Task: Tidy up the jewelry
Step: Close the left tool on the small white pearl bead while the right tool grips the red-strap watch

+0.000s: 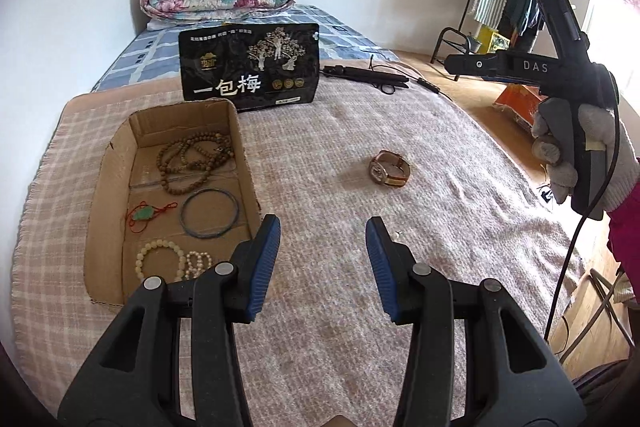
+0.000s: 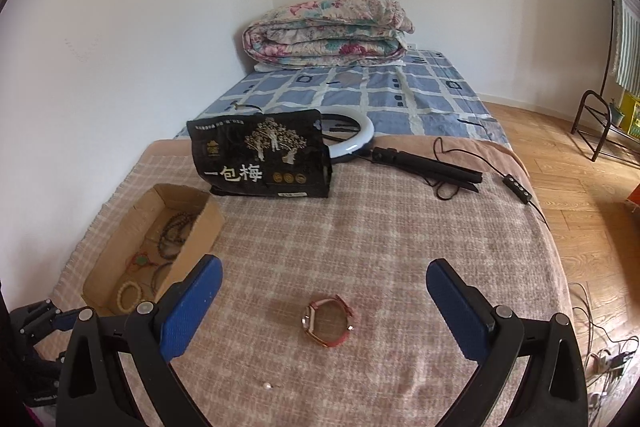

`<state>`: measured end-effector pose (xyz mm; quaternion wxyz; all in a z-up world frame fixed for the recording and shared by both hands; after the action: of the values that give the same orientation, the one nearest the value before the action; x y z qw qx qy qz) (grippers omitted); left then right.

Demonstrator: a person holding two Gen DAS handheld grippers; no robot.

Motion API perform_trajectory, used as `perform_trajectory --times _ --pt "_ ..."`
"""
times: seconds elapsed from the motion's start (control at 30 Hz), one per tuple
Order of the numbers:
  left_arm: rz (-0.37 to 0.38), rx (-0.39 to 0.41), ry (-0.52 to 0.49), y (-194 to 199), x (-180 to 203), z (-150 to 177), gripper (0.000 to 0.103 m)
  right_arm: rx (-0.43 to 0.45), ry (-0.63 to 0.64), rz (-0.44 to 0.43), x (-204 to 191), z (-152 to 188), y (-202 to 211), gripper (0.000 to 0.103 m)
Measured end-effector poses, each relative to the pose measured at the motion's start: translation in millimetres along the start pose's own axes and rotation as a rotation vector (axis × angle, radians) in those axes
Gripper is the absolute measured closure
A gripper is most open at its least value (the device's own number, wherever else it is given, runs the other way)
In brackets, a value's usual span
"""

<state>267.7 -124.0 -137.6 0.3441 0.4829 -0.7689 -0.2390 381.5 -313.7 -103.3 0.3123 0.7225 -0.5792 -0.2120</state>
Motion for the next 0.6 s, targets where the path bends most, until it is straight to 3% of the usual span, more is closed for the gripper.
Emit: perform_trajectory --times 0.27,0.37,0.43,0.6 --pt "0.046 -0.045 -0.06 -28 37 20 0.059 -0.063 -0.019 0.034 37 38 -12 0.001" --pt "0.056 -0.075 -0.085 -44 50 28 0.07 -0.088 -0.027 0.024 43 48 -22 0.009" --pt "0.071 -0.095 -0.09 -55 56 32 0.071 -0.11 -0.036 -0.007 43 55 -30 0.02" --pt "0.094 -0.146 -0.105 -83 70 44 0.075 -0.16 -0.051 -0.065 42 73 -51 0.034"
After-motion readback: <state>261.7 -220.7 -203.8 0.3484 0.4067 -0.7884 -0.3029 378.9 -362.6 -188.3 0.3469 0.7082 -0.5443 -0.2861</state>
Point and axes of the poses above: each gripper's, at about its wrist camera, not at the fingertips, and y roughly against the way its jaws point, x to its right, z to its underside, the point moved 10 cm from there along -y, roughly the way its jaws point, and after that the axes turned 12 degrees about y, right-handed, at the moved point
